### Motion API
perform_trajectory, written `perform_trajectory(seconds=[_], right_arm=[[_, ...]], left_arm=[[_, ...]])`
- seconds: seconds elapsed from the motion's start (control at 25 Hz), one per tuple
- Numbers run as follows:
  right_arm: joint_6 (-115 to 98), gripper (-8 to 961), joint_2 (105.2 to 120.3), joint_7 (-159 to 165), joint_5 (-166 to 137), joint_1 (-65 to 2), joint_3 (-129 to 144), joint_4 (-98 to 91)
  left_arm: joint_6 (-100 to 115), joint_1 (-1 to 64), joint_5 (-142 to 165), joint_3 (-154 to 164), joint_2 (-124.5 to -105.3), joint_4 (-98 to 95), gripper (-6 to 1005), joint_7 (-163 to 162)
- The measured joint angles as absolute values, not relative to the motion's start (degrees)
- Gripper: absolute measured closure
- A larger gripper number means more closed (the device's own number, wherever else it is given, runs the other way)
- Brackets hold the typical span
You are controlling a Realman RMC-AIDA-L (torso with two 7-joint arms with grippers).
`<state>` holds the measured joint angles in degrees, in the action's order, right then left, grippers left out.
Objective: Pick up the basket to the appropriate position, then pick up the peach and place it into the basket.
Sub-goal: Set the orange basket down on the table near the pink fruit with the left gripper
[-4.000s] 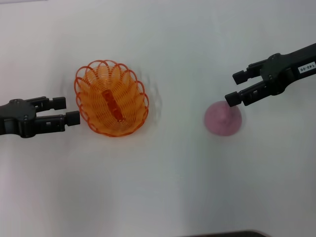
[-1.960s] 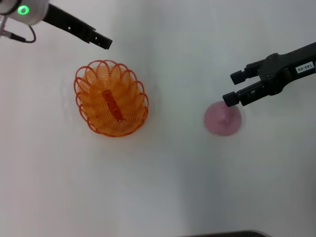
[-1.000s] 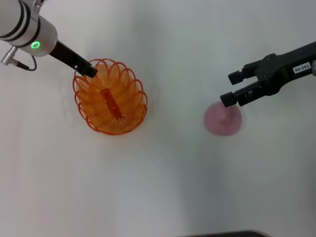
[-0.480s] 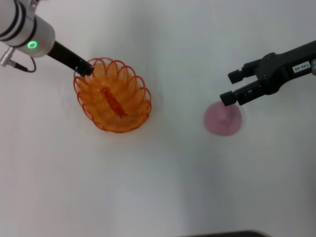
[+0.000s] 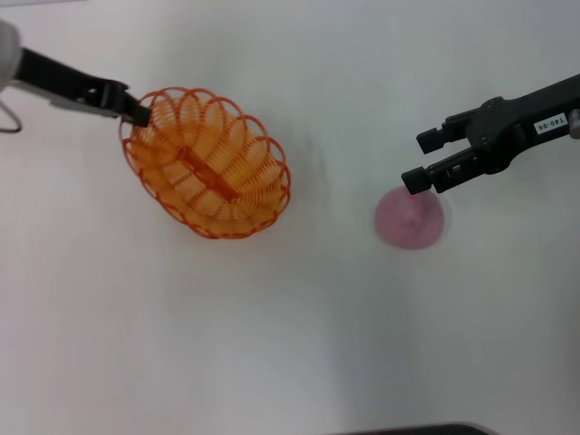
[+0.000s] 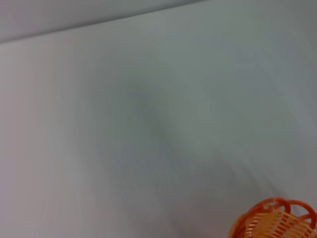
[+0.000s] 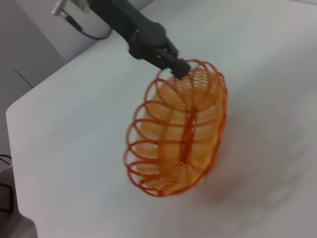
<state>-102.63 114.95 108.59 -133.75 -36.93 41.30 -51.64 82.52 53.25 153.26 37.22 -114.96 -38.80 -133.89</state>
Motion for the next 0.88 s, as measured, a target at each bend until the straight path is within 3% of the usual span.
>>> perform_trajectory(seconds=[0.12, 0.4, 0.8, 0.88], right_arm=[[-102.6, 5, 114.98, 108.57, -133.74, -36.88, 41.3, -51.62], [-102.57, 6, 115.17, 108.49, -133.78, -36.85, 41.39, -51.58], [-102.57, 6, 115.22, 108.49, -133.7, -36.72, 41.4, -51.58], [-102.57, 6, 115.23, 108.5, -133.72, -36.73, 41.39, -51.59]], left_arm=[[85.84, 51.43, 153.24, 32.24, -113.99, -38.92, 938, -137.33], [86.17, 44.39, 151.52, 24.71, -114.9, -42.05, 933, -144.58], [84.25, 33.11, 140.35, 22.46, -121.16, -45.83, 922, -146.15], [86.74, 31.91, 139.87, 22.57, -121.71, -47.25, 872, -146.28]])
